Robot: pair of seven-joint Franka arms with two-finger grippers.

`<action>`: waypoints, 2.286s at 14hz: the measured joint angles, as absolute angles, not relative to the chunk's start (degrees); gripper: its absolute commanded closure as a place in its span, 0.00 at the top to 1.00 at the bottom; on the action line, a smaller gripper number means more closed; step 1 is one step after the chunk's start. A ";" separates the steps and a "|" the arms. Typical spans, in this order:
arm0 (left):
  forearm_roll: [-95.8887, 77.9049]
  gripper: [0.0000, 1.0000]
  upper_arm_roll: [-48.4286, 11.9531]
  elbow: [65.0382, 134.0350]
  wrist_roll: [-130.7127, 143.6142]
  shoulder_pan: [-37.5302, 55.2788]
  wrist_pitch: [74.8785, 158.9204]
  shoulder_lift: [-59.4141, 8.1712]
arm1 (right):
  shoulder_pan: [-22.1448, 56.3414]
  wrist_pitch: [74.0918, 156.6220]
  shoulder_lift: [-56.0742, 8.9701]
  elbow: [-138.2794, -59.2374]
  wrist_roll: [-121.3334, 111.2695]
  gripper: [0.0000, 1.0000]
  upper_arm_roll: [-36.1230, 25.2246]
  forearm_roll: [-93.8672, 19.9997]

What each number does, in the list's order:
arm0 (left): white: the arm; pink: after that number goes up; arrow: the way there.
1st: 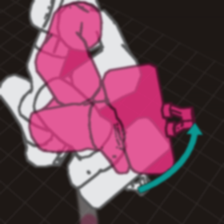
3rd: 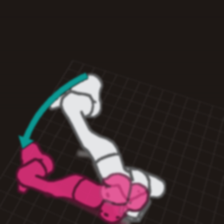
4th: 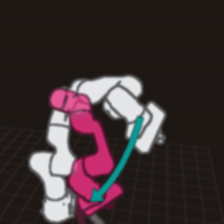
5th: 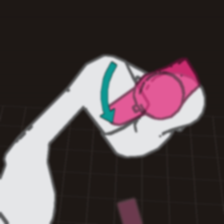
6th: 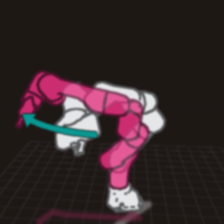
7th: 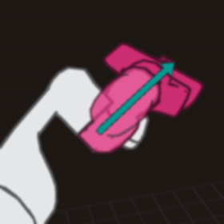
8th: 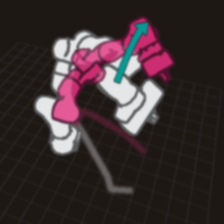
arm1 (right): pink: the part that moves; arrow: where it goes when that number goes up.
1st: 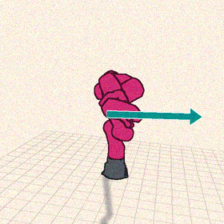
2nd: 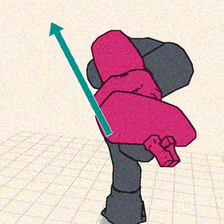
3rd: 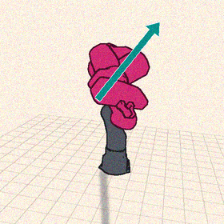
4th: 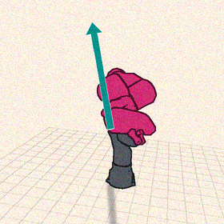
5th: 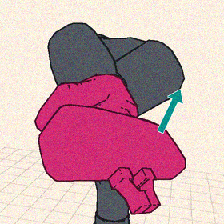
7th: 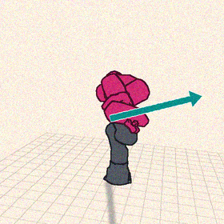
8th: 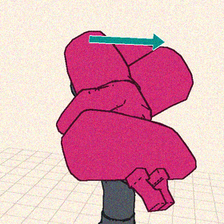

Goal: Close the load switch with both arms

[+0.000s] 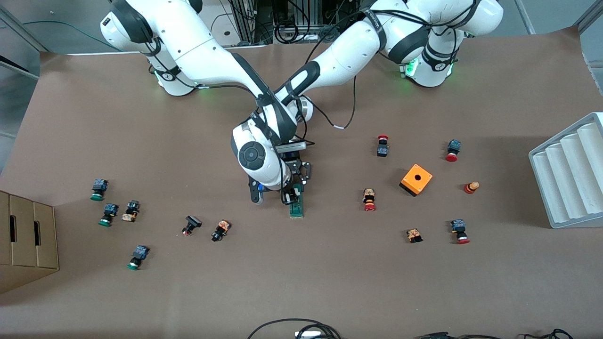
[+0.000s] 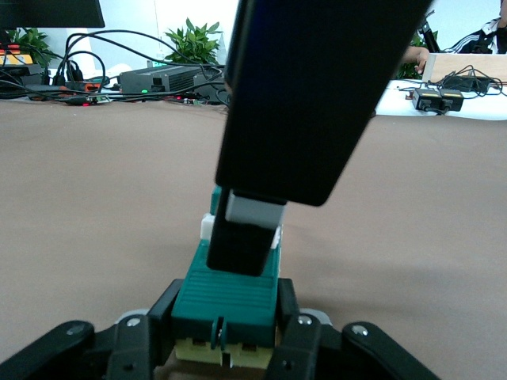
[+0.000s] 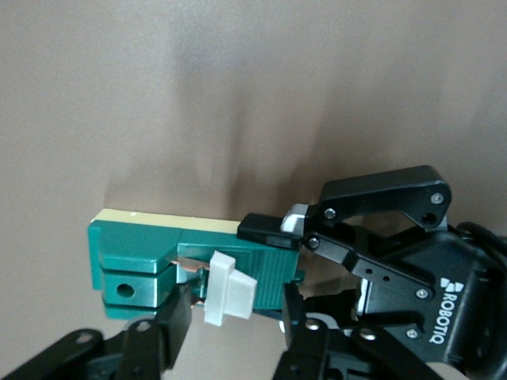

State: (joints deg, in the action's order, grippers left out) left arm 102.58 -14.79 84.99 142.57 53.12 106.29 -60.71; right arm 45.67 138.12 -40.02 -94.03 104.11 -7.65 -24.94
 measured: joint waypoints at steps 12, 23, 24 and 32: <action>102.58 0.51 -14.79 84.99 142.57 53.11 106.29 -60.71 | 45.74 140.51 -40.06 -94.76 101.53 0.40 -7.43 -24.94; 102.59 0.51 -14.79 84.96 142.57 53.10 106.29 -60.71 | 45.62 140.40 -40.02 -94.84 98.85 0.32 -7.35 -25.01; 102.59 0.51 -14.79 84.96 142.57 53.10 106.29 -60.71 | 45.48 140.38 -40.01 -94.84 98.86 0.32 -7.23 -25.03; 102.59 0.51 -14.79 84.92 142.58 53.09 106.28 -60.71 | 44.01 139.60 -39.62 -94.69 99.21 0.28 -6.15 -26.07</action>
